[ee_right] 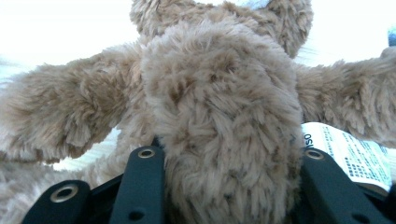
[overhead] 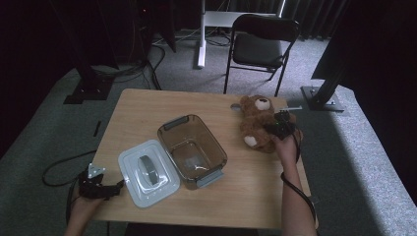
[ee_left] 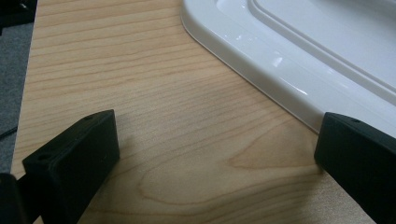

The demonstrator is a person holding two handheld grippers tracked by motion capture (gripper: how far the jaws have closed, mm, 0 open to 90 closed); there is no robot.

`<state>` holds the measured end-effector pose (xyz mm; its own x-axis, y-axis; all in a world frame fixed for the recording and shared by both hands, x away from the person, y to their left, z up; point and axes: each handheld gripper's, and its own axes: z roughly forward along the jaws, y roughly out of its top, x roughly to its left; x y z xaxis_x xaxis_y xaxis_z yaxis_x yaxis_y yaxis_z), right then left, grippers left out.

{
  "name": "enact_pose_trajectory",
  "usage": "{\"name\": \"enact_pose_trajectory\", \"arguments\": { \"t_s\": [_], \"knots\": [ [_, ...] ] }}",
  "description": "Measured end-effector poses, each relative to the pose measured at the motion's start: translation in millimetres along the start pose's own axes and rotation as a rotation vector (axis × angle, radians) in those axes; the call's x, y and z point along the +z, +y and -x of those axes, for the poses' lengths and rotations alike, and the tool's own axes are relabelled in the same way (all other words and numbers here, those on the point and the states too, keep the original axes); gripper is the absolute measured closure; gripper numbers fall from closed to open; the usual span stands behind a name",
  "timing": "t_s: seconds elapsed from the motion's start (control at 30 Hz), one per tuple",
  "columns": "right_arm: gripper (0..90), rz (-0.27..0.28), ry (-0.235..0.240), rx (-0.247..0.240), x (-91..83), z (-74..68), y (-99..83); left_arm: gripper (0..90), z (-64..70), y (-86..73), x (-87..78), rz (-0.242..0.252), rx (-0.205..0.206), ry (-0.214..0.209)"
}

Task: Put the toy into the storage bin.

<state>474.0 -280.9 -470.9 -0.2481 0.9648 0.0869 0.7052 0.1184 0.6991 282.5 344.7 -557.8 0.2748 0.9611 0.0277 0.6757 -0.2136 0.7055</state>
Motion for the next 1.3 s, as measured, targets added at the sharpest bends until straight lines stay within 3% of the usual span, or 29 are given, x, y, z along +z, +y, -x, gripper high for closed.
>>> {"name": "enact_pose_trajectory", "arguments": {
  "t_s": [0.2, 0.6, 0.9, 1.07, 1.3],
  "knots": [
    [60.8, 0.041, -0.003, 0.021, -21.7, -7.8, 1.9, 0.6, 0.8, 0.1, 0.0, -0.001, -0.001, 0.001],
    [60.7, 0.159, 0.046, -0.007, -75.5, -41.1, 12.8, 0.6, 1.7, 1.0, 0.9, 0.0, 0.001, -0.001],
    [60.7, 0.243, 0.126, -0.083, -112.3, -77.7, 22.7, 0.6, 3.1, 2.1, 1.9, 0.001, 0.004, -0.001],
    [60.6, 0.295, 0.19, -0.152, -132.5, -112.6, 32.4, 0.6, 3.4, 2.1, 1.9, 0.001, 0.001, 0.001],
    [60.6, 0.319, 0.297, -0.227, -143.4, -153.4, 39.3, 0.6, 3.5, 2.2, 1.9, 0.001, 0.001, 0.002]
  ]
}}
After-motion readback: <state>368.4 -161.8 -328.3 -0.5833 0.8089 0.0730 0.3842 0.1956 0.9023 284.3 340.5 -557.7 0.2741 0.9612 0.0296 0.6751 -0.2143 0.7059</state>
